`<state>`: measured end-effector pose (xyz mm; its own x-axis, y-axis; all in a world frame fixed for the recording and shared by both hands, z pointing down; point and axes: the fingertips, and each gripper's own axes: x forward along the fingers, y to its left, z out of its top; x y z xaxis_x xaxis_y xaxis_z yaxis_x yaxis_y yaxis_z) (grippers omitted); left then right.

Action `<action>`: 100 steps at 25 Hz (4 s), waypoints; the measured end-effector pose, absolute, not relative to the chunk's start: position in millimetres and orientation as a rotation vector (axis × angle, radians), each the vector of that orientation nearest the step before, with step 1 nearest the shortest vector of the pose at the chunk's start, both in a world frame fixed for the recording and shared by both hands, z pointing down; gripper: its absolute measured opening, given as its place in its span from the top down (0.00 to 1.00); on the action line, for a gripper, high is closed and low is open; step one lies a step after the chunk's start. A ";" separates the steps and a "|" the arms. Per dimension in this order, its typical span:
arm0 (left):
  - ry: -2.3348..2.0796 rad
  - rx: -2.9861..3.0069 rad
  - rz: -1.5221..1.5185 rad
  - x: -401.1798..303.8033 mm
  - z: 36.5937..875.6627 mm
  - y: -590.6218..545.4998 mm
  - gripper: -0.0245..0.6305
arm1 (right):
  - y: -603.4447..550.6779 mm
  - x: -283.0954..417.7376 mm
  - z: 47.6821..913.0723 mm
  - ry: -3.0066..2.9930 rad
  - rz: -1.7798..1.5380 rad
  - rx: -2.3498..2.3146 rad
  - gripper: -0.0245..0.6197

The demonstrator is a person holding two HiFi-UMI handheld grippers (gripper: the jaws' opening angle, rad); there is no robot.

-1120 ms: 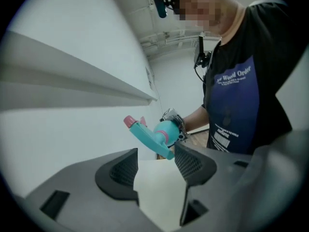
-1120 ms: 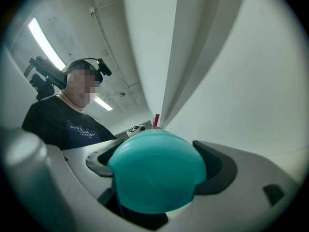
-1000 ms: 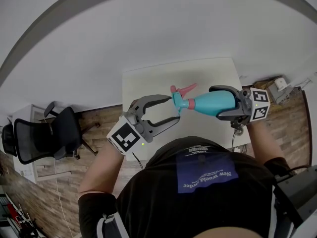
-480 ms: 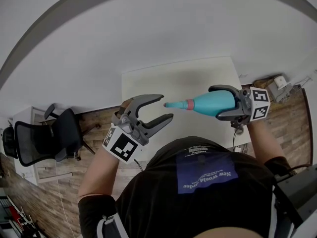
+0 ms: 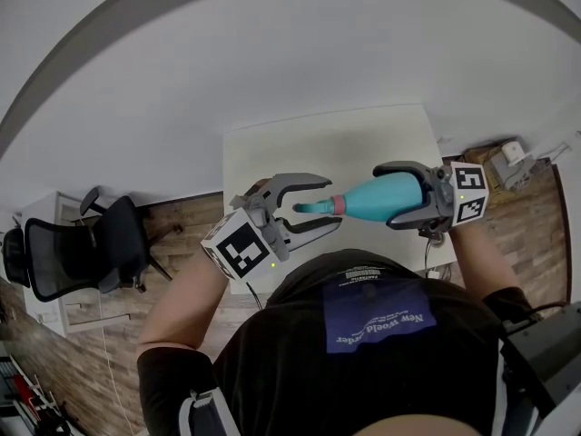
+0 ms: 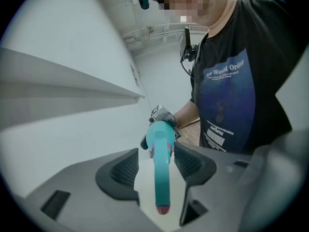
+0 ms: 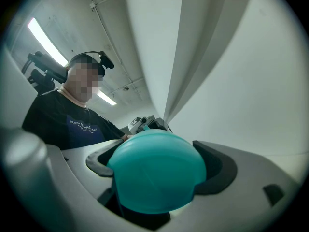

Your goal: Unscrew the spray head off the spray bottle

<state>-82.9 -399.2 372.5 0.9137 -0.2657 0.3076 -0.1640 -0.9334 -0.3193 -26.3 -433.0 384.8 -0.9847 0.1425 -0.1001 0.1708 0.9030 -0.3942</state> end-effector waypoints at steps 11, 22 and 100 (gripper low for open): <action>0.230 -2.912 -0.491 -77.7 370.7 -396.6 0.74 | -431.6 -33.1 386.2 3.001 -0.649 0.266 0.28; 0.273 -3.563 -0.160 -84.4 365.2 -408.4 0.74 | -429.5 -33.3 376.8 3.049 -0.495 0.232 0.28; 1.018 -3.149 1.642 -233.1 348.1 -450.5 0.74 | -525.8 37.2 379.2 2.598 -0.833 -0.370 0.28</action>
